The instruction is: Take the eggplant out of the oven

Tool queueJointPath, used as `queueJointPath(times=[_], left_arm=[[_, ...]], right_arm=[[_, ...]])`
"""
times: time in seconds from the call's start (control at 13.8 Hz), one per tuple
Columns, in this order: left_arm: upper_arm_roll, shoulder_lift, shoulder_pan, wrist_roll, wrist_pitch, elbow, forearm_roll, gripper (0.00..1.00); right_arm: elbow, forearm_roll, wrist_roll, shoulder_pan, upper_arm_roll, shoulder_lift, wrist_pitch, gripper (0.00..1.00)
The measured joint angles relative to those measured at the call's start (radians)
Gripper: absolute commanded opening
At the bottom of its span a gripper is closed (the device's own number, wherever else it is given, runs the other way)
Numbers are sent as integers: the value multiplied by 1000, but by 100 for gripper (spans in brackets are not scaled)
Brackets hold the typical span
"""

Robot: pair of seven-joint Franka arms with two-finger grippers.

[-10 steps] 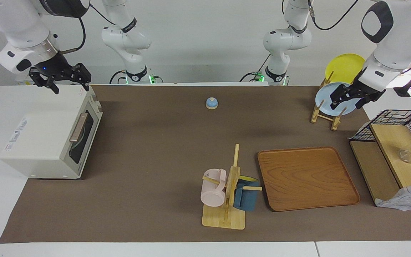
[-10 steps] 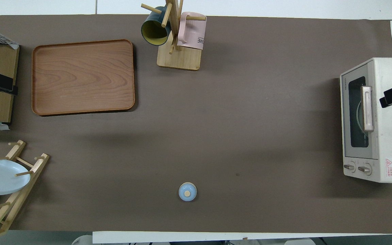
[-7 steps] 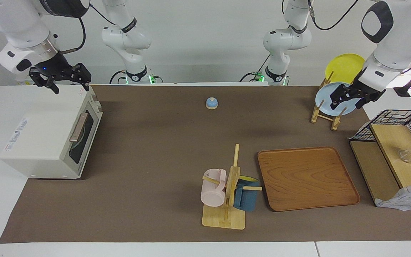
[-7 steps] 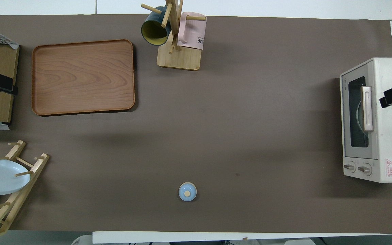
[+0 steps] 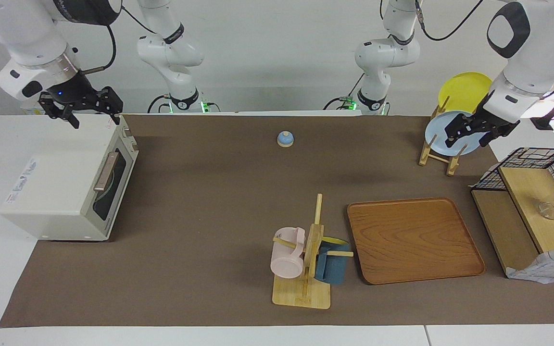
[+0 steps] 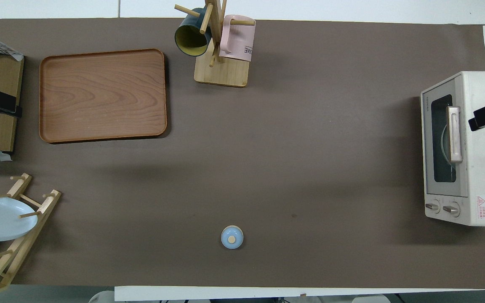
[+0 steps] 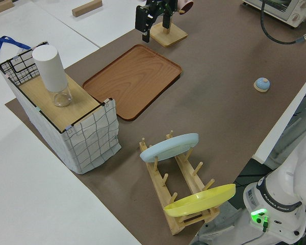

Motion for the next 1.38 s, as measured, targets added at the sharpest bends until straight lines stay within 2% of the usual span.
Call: queueJointPath(times=[0.07,0.36,0.73,1.38], left_arm=[[0,0,0,0,0,0,0,100],[0,0,0,0,0,0,0,100],[0,0,0,0,0,0,0,100],[0,0,0,0,0,0,0,100]], right_arm=[[-1,0,-10,1,1,0,0,0],[-56,-5,-23,1,1,-7,85,0],[-263,-133,-13,1,1,6,297,0],[-409,-146,35,-15,-3,19,377,0]])
